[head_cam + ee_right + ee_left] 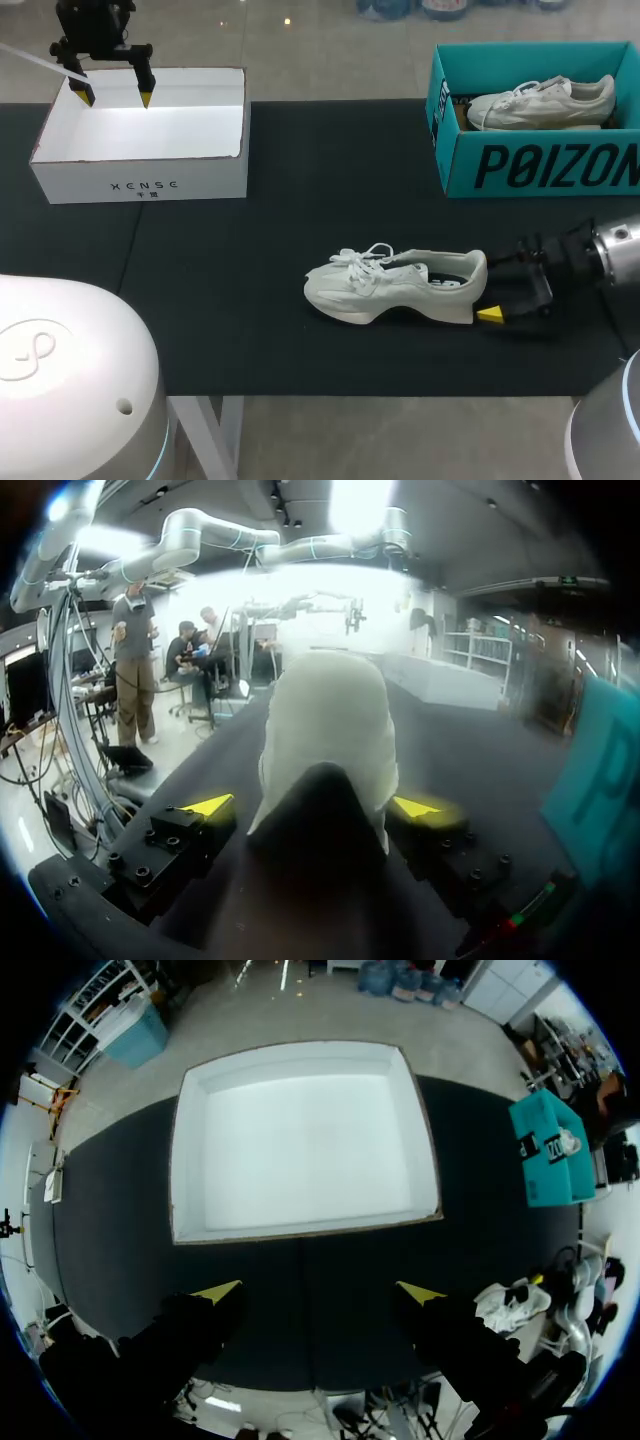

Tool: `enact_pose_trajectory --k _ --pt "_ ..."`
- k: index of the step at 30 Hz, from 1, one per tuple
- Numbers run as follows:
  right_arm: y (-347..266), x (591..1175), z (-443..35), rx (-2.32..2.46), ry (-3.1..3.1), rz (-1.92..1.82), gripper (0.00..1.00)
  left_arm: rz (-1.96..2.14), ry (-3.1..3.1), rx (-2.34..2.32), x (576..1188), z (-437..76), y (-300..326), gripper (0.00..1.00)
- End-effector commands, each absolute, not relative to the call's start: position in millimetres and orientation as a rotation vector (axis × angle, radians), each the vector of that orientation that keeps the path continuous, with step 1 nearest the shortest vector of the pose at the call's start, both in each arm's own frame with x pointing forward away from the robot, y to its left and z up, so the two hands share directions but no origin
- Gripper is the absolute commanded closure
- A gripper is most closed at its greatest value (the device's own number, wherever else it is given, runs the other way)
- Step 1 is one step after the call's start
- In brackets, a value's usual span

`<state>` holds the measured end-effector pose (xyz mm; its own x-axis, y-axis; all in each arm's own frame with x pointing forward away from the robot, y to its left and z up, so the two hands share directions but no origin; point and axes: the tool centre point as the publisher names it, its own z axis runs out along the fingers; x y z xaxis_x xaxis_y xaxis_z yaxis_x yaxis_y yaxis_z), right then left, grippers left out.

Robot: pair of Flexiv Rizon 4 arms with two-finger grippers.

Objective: Take the shoe out of the shoebox, open the shoe tongue, remove and reinsert the insole, then place the shoe into the shoebox

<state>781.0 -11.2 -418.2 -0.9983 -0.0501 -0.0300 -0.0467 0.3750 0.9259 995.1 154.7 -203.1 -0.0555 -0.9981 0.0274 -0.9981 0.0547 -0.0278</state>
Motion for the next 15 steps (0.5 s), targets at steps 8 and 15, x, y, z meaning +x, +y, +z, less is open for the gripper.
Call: enact_pose_trajectory --k 8,15 --pt "5.9 782.5 -422.3 0.085 -2.601 -1.753 0.00 0.059 -2.282 2.160 994.7 -202.7 154.6 0.00" --pt "14.0 786.1 -424.5 0.097 -2.604 -1.744 0.00 0.059 -2.282 2.160 994.7 -202.7 154.6 0.00"
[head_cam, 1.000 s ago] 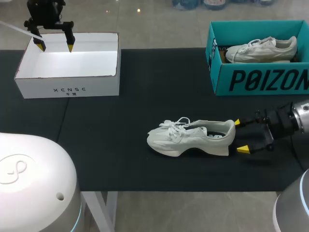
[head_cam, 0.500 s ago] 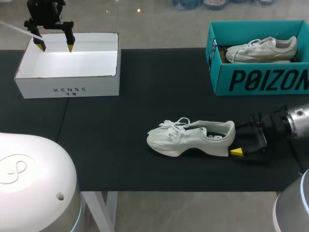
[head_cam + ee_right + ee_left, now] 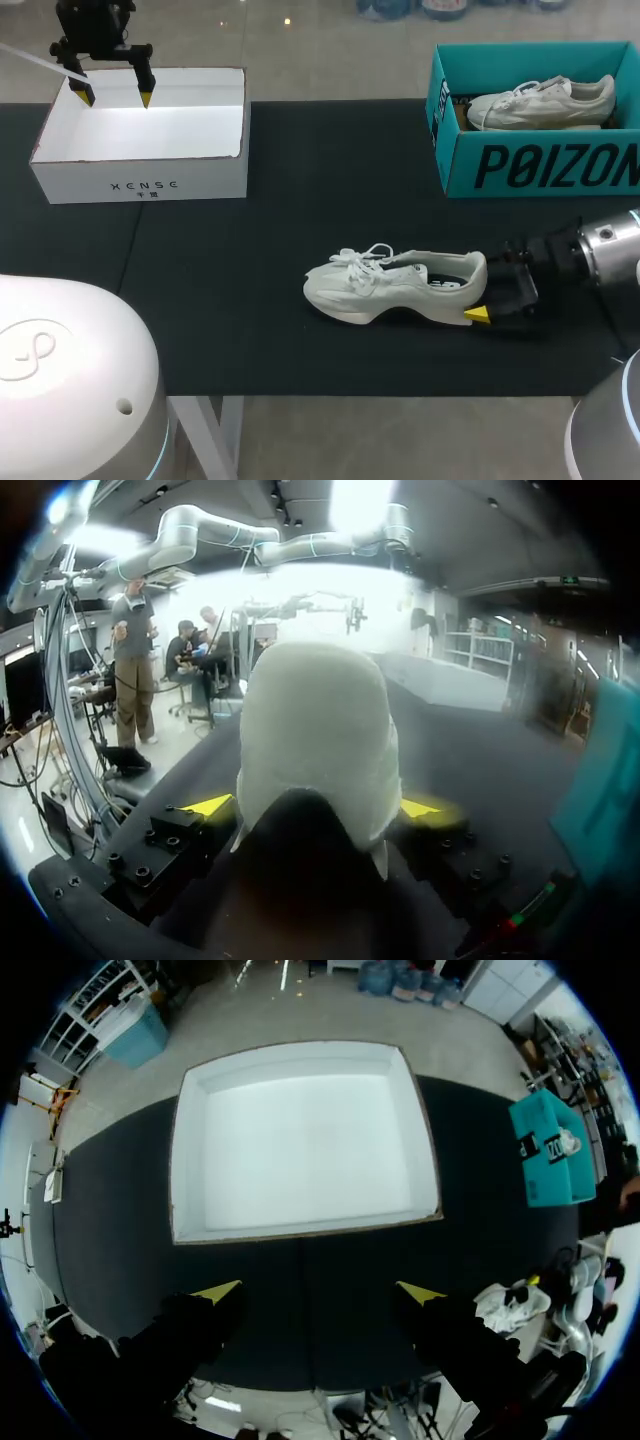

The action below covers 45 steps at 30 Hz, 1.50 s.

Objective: Take the shoe out of the shoebox, open the shoe tongue, remove and reinsert the insole, then place the shoe into the shoebox

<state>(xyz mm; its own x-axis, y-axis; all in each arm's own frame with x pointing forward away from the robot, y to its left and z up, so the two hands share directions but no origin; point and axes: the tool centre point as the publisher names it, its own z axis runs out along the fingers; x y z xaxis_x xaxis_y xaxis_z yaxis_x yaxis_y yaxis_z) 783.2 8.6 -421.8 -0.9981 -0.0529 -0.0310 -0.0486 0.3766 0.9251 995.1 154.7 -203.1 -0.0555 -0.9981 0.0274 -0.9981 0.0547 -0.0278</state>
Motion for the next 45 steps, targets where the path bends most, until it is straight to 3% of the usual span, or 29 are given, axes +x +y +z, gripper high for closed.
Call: enact_pose_trajectory --k 1,33,34,35,36,37,38,45 --pt "14.6 786.7 -425.2 0.096 -2.603 -1.744 0.00 0.059 -2.282 2.160 994.7 -202.7 154.6 0.00" --pt "17.3 791.6 -440.7 0.060 -2.582 -1.751 0.00 0.059 -2.282 2.160 994.7 -202.7 154.6 0.00" --pt "18.0 791.3 -441.4 0.060 -2.580 -1.752 0.06 0.059 -2.282 2.160 994.7 -202.7 154.6 0.00" --pt "18.6 790.8 -442.1 0.059 -2.579 -1.752 0.38 0.059 -2.282 2.160 994.7 -202.7 154.6 0.00" --pt "19.1 790.3 -442.8 0.057 -2.579 -1.752 0.60 0.059 -2.282 2.160 994.7 -202.7 154.6 0.00" --pt "19.5 789.7 -443.6 0.050 -2.575 -1.758 0.92 0.059 -2.282 2.160 994.7 -202.7 154.6 0.00" --pt "20.0 789.1 -444.6 0.051 -2.568 -1.763 1.00 0.059 -2.282 2.160 994.7 -202.7 154.6 0.00" --pt "22.0 787.7 -447.6 0.056 -2.538 -1.782 1.00 0.059 -2.282 2.160 994.7 -202.7 154.6 0.00"
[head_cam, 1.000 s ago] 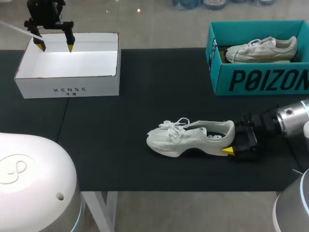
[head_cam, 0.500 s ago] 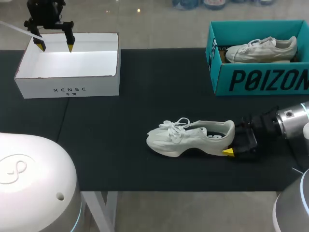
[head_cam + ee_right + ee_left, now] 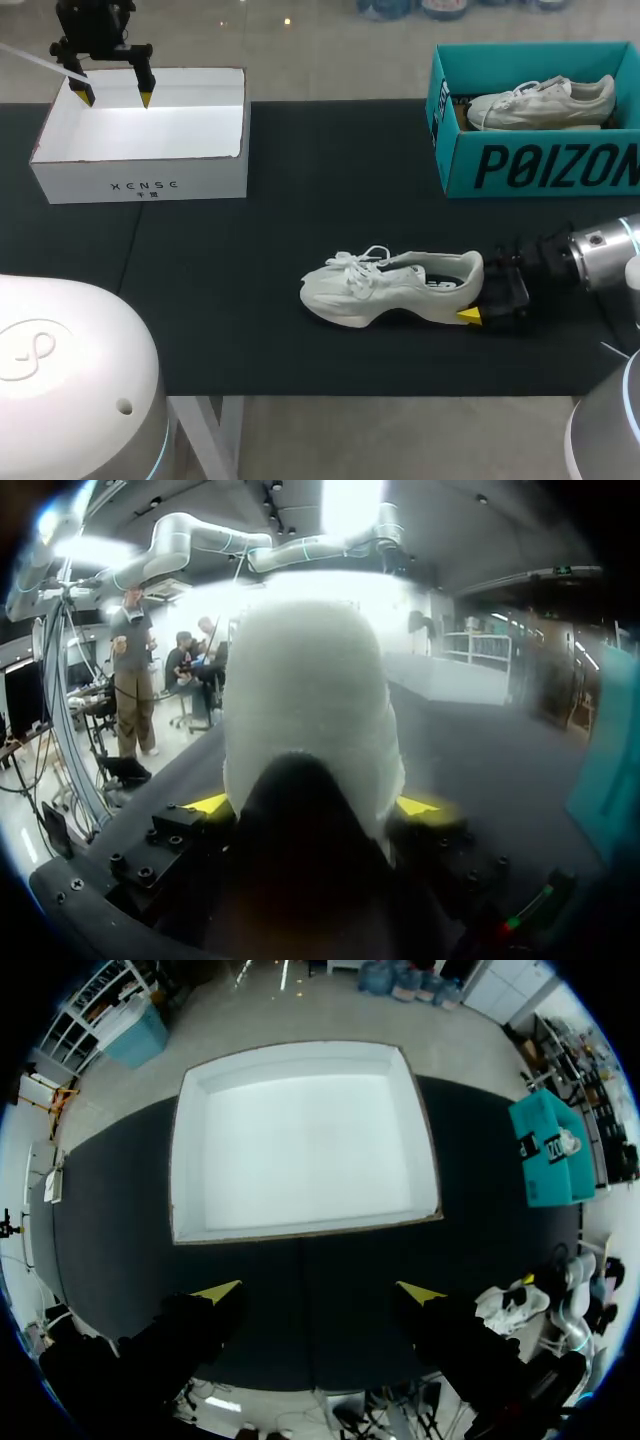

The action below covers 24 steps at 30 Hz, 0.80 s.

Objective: Take the shoe out of the shoebox, open the shoe tongue, remove and reinsert the insole, then place the shoe into the shoebox

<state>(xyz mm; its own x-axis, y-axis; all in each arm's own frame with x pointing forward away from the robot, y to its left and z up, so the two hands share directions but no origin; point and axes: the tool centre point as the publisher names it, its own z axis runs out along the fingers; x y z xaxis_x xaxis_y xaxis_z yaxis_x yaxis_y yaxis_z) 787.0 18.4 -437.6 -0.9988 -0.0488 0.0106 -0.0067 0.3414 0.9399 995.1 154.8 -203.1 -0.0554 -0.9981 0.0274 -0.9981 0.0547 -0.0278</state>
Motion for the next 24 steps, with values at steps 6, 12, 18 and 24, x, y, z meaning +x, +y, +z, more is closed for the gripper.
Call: enact_pose_trajectory --k 6,12,18,24 --pt "22.0 787.7 -447.6 0.056 -2.538 -1.782 1.00 0.059 -2.282 2.160 994.7 -202.7 154.6 0.00" --pt "22.0 787.7 -447.6 0.056 -2.538 -1.782 1.00 0.059 -2.282 2.160 994.7 -202.7 154.6 0.00" --pt "22.0 787.7 -447.6 0.056 -2.538 -1.782 1.00 0.059 -2.282 2.160 994.7 -202.7 154.6 0.00" --pt "22.0 787.7 -447.6 0.056 -2.538 -1.782 1.00 0.061 -2.294 2.121 981.1 -201.6 107.8 0.00"
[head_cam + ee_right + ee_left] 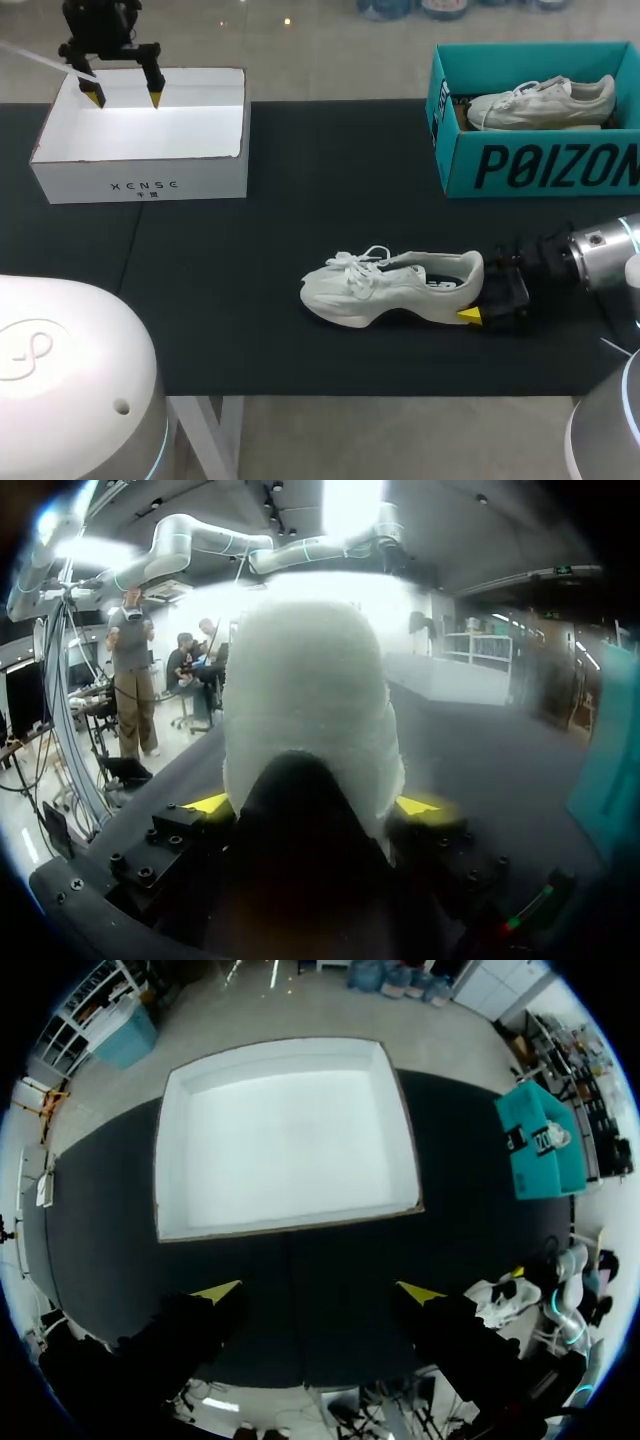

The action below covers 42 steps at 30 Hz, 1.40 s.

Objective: Take the shoe out of the shoebox, open the shoe tongue, remove and reinsert the insole, then place the shoe into the shoebox

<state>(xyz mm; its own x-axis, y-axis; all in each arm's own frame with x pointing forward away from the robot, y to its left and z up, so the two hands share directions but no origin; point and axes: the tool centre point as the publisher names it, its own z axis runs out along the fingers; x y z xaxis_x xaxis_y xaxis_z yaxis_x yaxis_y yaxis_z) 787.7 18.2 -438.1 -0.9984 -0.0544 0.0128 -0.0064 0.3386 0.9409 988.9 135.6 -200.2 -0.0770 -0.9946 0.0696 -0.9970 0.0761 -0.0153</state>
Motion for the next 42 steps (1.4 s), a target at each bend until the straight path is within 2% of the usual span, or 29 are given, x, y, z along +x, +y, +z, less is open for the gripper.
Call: enact_pose_trajectory --k 1,20,42 --pt "22.0 787.7 -447.6 0.056 -2.538 -1.782 1.00 0.068 -2.289 2.113 976.8 -202.2 99.0 0.00" --pt "22.0 787.7 -447.6 0.056 -2.538 -1.782 1.00 0.026 -2.392 2.102 859.3 -224.8 -39.9 0.00" --pt "22.0 787.7 -447.6 0.056 -2.538 -1.782 1.00 0.023 -2.391 2.085 850.2 -228.8 -52.1 0.00"
